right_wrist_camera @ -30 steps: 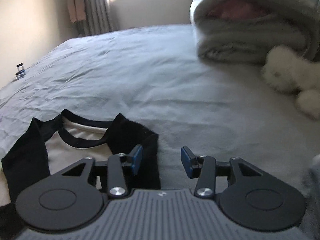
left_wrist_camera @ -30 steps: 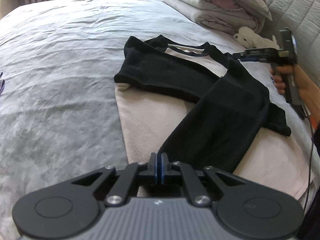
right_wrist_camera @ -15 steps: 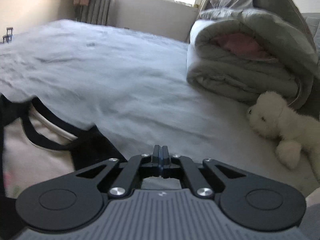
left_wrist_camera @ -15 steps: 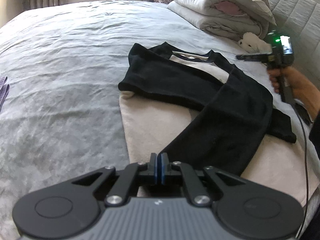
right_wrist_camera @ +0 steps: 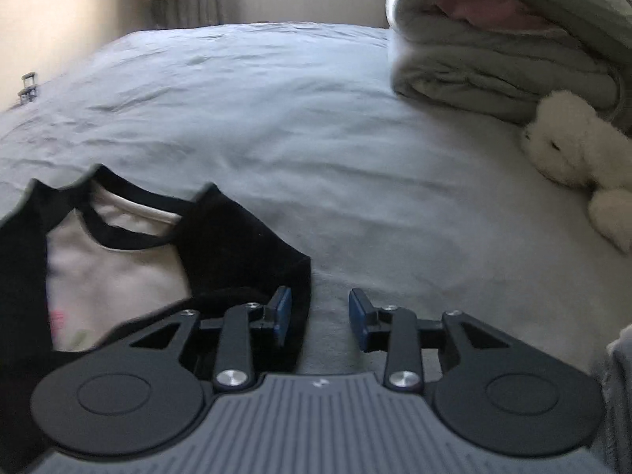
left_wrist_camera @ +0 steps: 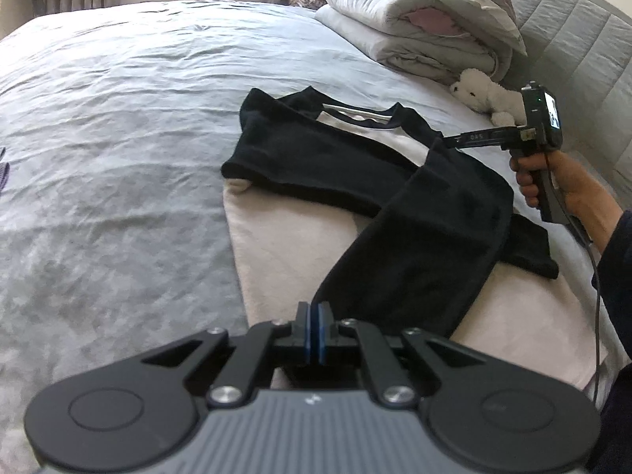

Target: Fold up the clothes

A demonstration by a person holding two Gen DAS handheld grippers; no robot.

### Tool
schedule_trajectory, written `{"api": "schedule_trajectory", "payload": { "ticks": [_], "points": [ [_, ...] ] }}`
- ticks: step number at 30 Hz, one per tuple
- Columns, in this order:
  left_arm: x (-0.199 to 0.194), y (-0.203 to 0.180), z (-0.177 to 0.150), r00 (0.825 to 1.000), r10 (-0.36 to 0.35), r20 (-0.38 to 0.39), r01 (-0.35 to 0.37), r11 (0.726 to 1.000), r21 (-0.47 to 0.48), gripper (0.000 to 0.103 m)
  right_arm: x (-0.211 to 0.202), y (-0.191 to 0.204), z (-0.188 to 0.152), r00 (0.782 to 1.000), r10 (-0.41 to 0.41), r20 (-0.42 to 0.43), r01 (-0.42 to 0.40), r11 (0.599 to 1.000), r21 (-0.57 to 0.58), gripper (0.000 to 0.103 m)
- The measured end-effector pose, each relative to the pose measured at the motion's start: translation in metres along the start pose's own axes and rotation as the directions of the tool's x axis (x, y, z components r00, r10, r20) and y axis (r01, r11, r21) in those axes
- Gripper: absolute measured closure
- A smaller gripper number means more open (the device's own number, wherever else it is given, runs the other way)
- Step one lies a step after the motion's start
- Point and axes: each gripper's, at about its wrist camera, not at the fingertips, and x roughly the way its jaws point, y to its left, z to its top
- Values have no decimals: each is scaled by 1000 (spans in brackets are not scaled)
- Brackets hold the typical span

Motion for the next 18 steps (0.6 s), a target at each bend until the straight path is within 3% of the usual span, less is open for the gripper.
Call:
{"api": "schedule_trajectory", "payload": {
  "ticks": [1,4,6,10,13,15,17,18],
  "points": [
    [-3,2,-1,1000,-8,7,8,1000,-5,100,-1,3,-1,1000,20,12,-20,1000,-6,100],
    [-12,4,-2,999,-31,34,31,1000,1,100,-16,24,3,994,-15,108,27,994,-109,99],
    [-10,6,-4,999,-37,23,37,999,5,100,-22,24,8,984,-50,170,66,994,-91,99],
    [-4,6,-5,1000,-24,-4,24,1000,13,100,14,32,-2,988,-133,72,144,974,-176,99],
    [-5,7,-4,1000,-20,-3,20,1000,13,100,11,40,-3,973,-205,101,223,950,-217,98],
    [-6,8,-4,1000,-19,2,19,1000,8,100,-13,25,5,971,-201,132,214,972,-100,84],
    [-6,8,-4,1000,-15,3,15,1000,6,100,-38,7,7,979,-152,138,153,988,0,73],
    [-5,8,-4,1000,-14,3,13,1000,5,100,-50,-2,7,984,-117,134,112,993,43,73]
  ]
}}
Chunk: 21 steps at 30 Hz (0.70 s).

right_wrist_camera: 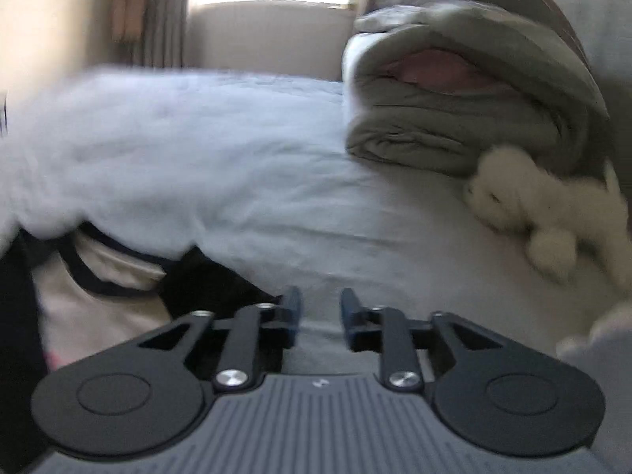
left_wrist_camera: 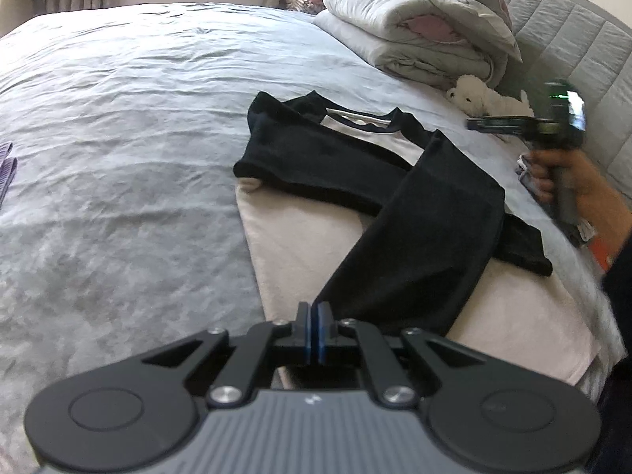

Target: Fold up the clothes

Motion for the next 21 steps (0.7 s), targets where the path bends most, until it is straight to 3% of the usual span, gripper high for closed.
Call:
{"api": "schedule_trajectory", "payload": {
  "ticks": [4,7,11,13,15,19,21],
  "points": [
    [1,0,0,1000,8,1,-8,1000,-3,100,-35,-20,-15,988,135,-81,-132,990,39,73],
    [2,0,0,1000,14,2,-14,1000,-6,100,-48,-24,-41,971,223,-86,-218,974,68,73],
    [3,0,-1,1000,21,3,-21,1000,-10,100,-32,-19,-72,964,232,-132,-228,973,46,73],
    [3,1,-1,1000,25,4,-25,1000,-17,100,-29,-10,-74,963,241,-119,-238,971,34,80],
    [2,1,-1,1000,26,7,-25,999,-24,100,-36,3,-66,975,198,-105,-203,978,-44,87],
    [0,-2,-3,999,35,10,-35,999,-7,100,-56,6,-55,990,128,-55,-130,991,-33,89],
    [3,-2,-4,999,42,3,-42,999,-1,100,-52,10,-58,992,90,-86,-93,995,-40,89]
  ]
}}
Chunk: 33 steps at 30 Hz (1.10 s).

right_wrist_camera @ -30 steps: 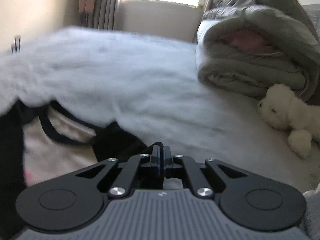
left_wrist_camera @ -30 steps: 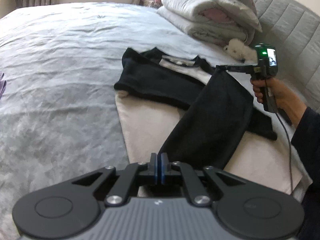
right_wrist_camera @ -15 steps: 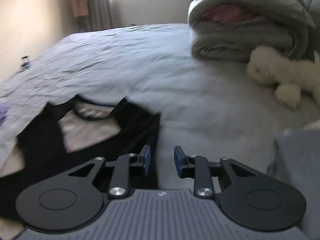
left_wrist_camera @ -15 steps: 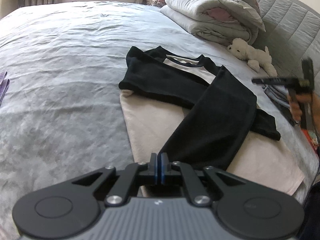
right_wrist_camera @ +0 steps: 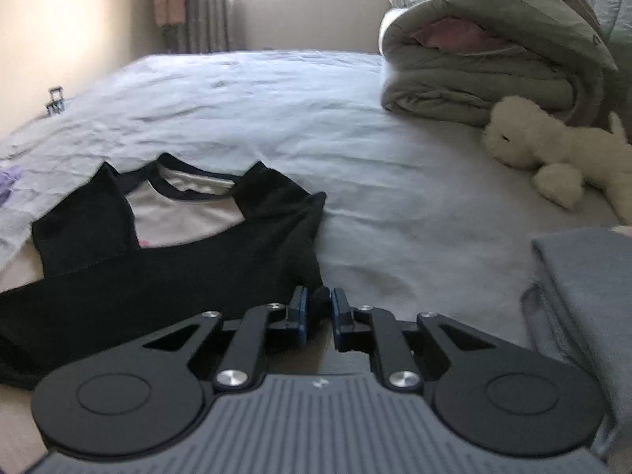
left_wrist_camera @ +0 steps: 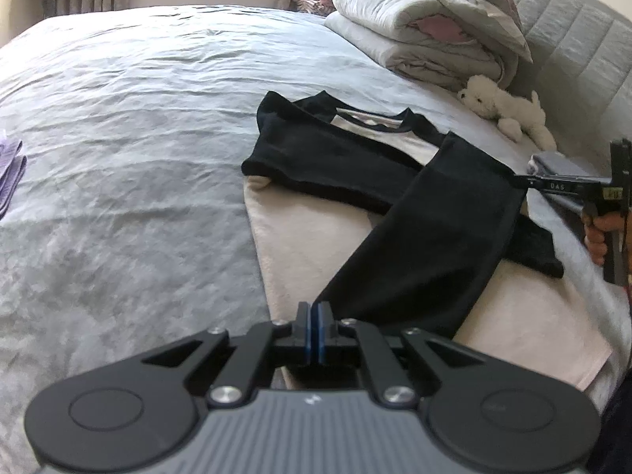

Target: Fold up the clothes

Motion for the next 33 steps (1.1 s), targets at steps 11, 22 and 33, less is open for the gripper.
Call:
{"api": "schedule_trajectory", "payload": {
  "ticks": [11,22,33],
  "points": [
    [2,-1,1,1000,5,-6,-5,1000,1,100,-8,-31,-3,994,89,69,-98,986,132,62],
    [2,-2,0,1000,21,-9,-21,1000,11,99,15,-16,-16,993,117,-2,-117,992,-53,88],
    [2,-1,-1,1000,9,-16,-8,1000,14,99,19,-11,-17,998,-34,-56,30,997,-71,71]
  ]
}}
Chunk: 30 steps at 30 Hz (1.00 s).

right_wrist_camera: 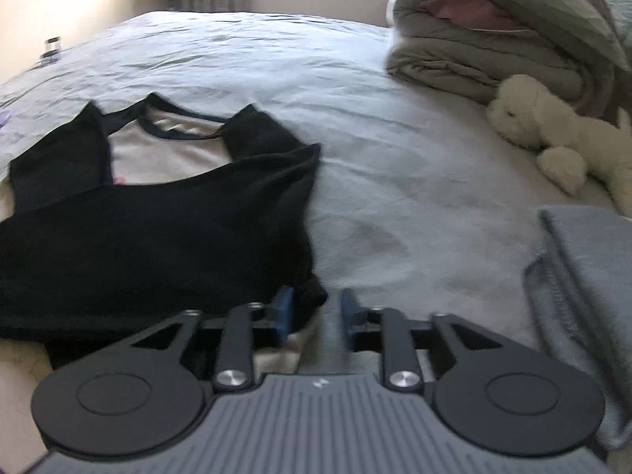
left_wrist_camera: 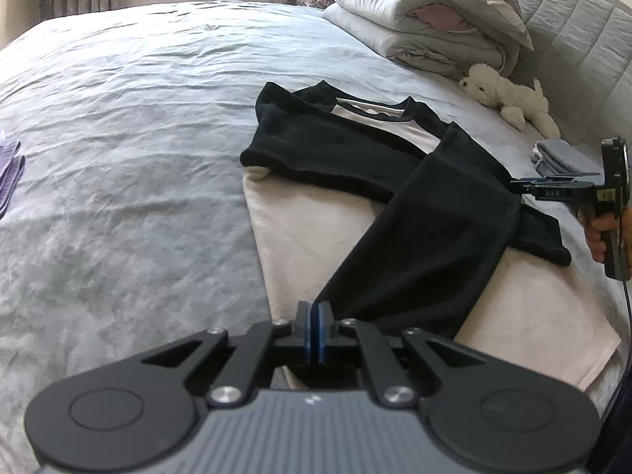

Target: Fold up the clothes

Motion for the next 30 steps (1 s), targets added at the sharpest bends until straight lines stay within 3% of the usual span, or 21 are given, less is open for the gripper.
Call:
{"api": "schedule_trajectory", "payload": {
  "ticks": [3,5,7,9,12,16,18,21,24,28,30],
  "points": [
    [1,1,0,1000,1,-1,-1,1000,-2,99,-16,5,4,997,-48,66,50,998,-28,72],
    [2,0,1,1000,5,-2,-5,1000,-3,99,-29,17,6,992,-19,128,28,997,-73,72],
    [4,-1,1,1000,11,-3,-11,1000,1,99,-32,31,7,990,47,135,-31,993,-116,72],
    [5,-1,1,1000,14,-3,-14,1000,7,99,-27,45,5,992,86,96,-69,982,-174,72],
    [5,0,1,1000,14,-3,-14,1000,7,99,-7,63,-5,999,51,9,-47,967,-252,72],
    [5,0,1,1000,12,-7,-12,1000,8,98,-20,62,0,996,60,64,-44,973,-229,71],
    [6,0,2,1000,18,-10,-18,1000,14,95,-27,70,0,990,109,90,-84,964,-252,71],
    [9,-2,2,999,30,-17,-30,999,23,94,-20,90,-7,987,159,29,-144,945,-292,72],
    [9,-3,1,999,35,-15,-35,999,30,94,-19,102,-11,992,117,48,-93,931,-354,71],
    [10,-3,1,999,37,-15,-37,999,33,93,-33,102,-7,979,192,70,-161,934,-320,71],
    [10,-3,2,999,41,-16,-40,999,35,93,-31,110,-10,982,182,52,-153,924,-351,71]
  ]
}}
